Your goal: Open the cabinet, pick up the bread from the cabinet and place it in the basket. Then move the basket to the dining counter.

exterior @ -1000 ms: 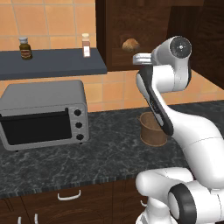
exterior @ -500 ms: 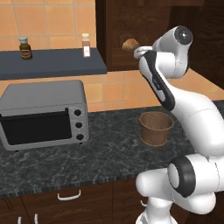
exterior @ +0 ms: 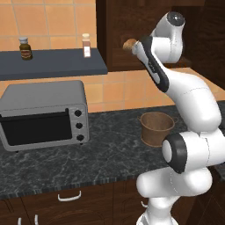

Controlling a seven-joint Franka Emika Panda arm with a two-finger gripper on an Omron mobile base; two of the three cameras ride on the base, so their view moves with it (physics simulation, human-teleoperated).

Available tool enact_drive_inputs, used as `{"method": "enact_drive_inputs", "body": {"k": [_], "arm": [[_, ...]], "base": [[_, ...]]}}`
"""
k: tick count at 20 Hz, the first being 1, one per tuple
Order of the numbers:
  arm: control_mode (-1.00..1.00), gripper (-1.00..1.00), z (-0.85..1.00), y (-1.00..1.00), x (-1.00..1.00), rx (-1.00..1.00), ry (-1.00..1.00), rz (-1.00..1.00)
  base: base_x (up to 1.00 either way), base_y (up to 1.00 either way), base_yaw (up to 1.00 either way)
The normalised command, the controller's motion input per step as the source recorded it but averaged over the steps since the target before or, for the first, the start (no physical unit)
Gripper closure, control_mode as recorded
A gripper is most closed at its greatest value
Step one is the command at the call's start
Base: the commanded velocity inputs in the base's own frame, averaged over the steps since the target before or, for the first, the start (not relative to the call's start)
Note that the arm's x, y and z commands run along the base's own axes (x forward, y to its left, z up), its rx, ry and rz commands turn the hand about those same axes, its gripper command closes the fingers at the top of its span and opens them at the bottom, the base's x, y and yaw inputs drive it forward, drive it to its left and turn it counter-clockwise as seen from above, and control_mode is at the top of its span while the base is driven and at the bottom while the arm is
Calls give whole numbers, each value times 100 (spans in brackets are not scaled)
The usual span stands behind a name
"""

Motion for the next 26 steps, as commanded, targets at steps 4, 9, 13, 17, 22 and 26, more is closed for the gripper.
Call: {"method": "enact_drive_inputs", "body": {"k": [4, 9, 13, 17, 22, 26], "arm": [[-100, -100, 0, 0, 38, -4, 0, 5], [-100, -100, 0, 0, 36, 1, -10, 12], [-100, -100, 7, -4, 22, 3, -16, 7], [-100, -100, 1, 0, 34, 0, -1, 0], [-100, -100, 3, 0, 44, 1, 6, 0], [-100, -100, 0, -4, 34, 7, 2, 0]], "base": [[0, 0, 0], [0, 0, 0], [0, 0, 0], [0, 0, 0], [0, 0, 0], [0, 0, 0]]}}
